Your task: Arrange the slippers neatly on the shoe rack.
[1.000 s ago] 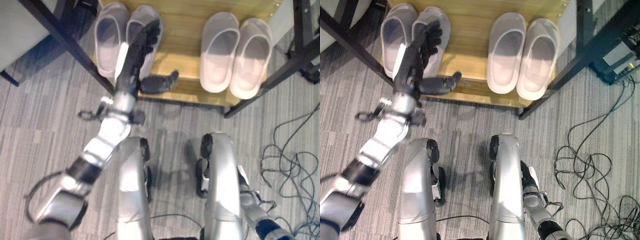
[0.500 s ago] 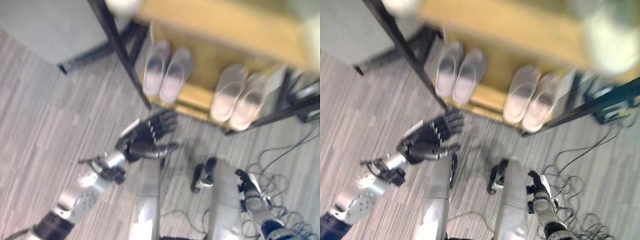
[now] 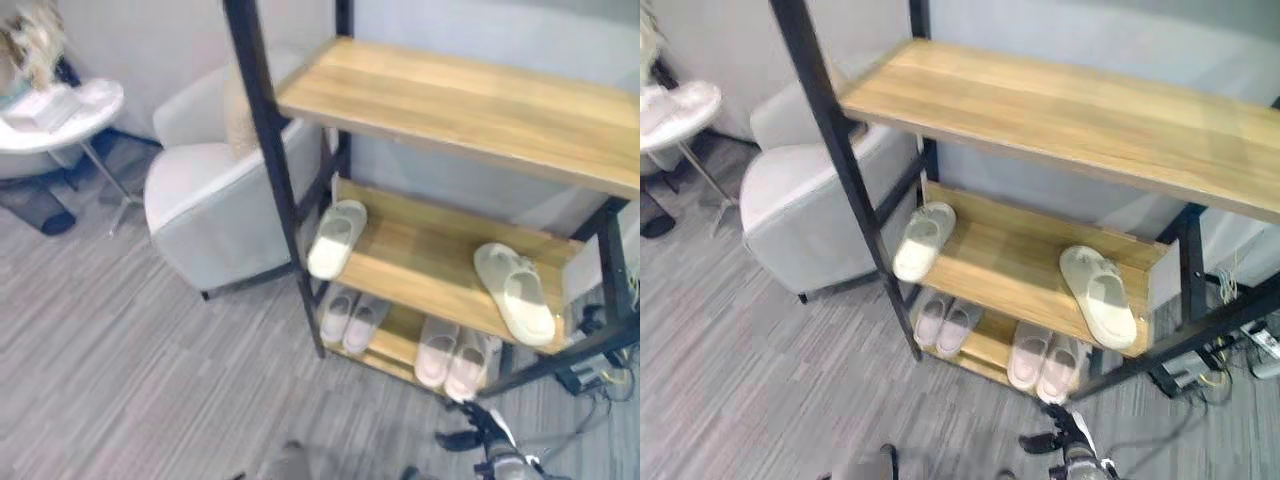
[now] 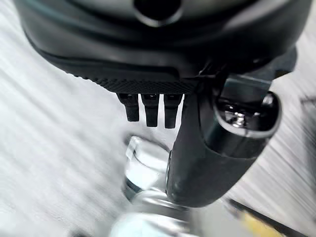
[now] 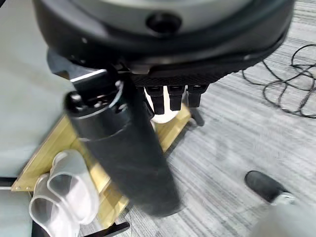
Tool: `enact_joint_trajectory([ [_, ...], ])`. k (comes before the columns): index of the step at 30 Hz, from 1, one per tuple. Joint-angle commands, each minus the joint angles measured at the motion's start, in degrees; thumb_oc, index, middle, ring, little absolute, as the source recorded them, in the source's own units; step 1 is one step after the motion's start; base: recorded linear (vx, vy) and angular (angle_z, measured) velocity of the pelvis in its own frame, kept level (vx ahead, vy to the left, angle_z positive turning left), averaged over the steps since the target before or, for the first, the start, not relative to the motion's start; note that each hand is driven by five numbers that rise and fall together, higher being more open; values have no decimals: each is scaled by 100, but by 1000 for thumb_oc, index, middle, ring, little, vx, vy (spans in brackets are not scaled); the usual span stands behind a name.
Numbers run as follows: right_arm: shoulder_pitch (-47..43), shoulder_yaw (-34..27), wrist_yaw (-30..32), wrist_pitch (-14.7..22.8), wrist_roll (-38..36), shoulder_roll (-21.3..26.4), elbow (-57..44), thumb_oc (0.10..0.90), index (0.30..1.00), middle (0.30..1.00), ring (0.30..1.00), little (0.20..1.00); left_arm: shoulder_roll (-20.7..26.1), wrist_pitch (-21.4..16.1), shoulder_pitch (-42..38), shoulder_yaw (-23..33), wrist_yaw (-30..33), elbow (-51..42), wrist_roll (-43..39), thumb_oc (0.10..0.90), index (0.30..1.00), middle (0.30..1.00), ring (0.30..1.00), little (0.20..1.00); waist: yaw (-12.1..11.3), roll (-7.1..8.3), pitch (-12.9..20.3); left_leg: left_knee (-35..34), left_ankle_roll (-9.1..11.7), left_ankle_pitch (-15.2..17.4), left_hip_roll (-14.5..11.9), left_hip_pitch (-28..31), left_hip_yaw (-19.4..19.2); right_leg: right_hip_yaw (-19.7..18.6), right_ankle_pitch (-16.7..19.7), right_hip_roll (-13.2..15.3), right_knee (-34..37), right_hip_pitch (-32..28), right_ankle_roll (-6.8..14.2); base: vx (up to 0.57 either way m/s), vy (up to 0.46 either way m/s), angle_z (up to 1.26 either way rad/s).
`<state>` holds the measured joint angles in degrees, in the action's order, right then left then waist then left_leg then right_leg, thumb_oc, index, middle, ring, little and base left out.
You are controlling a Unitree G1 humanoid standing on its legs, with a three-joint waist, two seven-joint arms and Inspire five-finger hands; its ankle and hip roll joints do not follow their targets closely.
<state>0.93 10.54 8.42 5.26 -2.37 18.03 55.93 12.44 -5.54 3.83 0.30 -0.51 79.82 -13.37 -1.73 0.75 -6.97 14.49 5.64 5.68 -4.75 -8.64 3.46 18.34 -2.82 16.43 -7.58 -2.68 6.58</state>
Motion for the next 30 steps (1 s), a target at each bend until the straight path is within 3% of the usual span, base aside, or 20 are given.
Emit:
enact_joint_trajectory([
  [1, -393, 44, 130, 313, 171, 220, -283, 800, 900, 900, 900, 900, 151, 127, -28, -392, 431, -268, 1444, 800, 900, 900, 900, 900, -46, 26, 285, -531, -128, -257, 88, 292, -247, -251, 445, -77, 11, 451, 135, 58, 259, 6],
  [2, -19, 93, -64, 213, 456, 385, -2223, 800, 900, 900, 900, 900, 93, 158, 118, -244, 468, -244, 1555, 800, 900, 900, 900, 900, 75, 59, 308, -629, -156, -182, 135, 457, -383, -379, 617, -40, 26, 453, 192, -17, 212, -6],
  [3, 1114, -13, -693, 473, 378, 749, -3671, 800, 900, 900, 900, 900, 135, 128, 173, 68, 475, -177, 1711, 800, 900, 900, 900, 900, 224, 153, 264, -731, -252, -166, 201, 576, -551, -567, 842, -50, 12, 561, 283, -70, 270, -47],
  [5, 2467, -394, -1446, 683, 319, 1407, -5776, 800, 900, 900, 900, 900, 376, 45, 201, 277, 552, -471, 1828, 800, 900, 900, 900, 900, 333, 289, 74, -906, -416, -100, 305, 765, -646, -883, 1087, -88, -160, 739, 408, -143, 185, -102],
  [11, 3237, -1328, -1746, 1100, 119, 2111, -7551, 800, 900, 900, 900, 900, 655, -173, -42, 16, 707, -1058, 1943, 800, 900, 900, 900, 900, 591, 275, 98, -1292, -437, -289, 275, 878, -680, -1083, 1264, -186, -117, 805, 525, -60, 29, -18],
  [15, 3333, -1825, -1736, 1229, 234, 2489, -8043, 800, 900, 900, 900, 900, 573, -262, 52, 5, 611, -1234, 1903, 800, 900, 900, 900, 900, 583, 243, 316, -1572, -414, -363, 235, 1049, -734, -969, 1195, -243, 191, 615, 563, 68, -24, 3],
  [17, 2912, -2125, -1473, 1317, 685, 2838, -8117, 800, 900, 900, 900, 900, 405, -262, 124, -86, 523, -1212, 1996, 800, 900, 900, 900, 900, 509, 215, 486, -1654, -388, -388, 188, 1132, -747, -879, 1091, -287, 396, 463, 568, 79, -32, -22],
  [21, 2273, -2072, -1257, 1246, 1125, 2980, -7872, 800, 900, 900, 900, 900, 206, -230, 198, -307, 412, -1037, 2281, 800, 900, 900, 900, 900, 397, 178, 602, -1702, -378, -384, 145, 1206, -724, -788, 952, -336, 533, 329, 545, 64, -25, 3],
  [25, 1101, -1854, -936, 867, 2223, 3182, -7299, 800, 900, 900, 900, 900, 103, -102, 278, -488, 289, -861, 2791, 800, 900, 900, 900, 900, 142, 129, 690, -1763, -367, -395, 102, 1270, -632, -596, 692, -393, 681, 116, 468, 93, -52, 16],
  [30, 210, -1548, -614, 570, 2621, 3243, -6272, 800, 900, 900, 900, 900, 186, -68, 351, -623, 226, -819, 2959, 800, 900, 900, 900, 900, -93, 85, 635, -1795, -358, -442, 101, 1202, -473, -436, 572, -409, 774, 27, 415, 83, -51, 23],
])
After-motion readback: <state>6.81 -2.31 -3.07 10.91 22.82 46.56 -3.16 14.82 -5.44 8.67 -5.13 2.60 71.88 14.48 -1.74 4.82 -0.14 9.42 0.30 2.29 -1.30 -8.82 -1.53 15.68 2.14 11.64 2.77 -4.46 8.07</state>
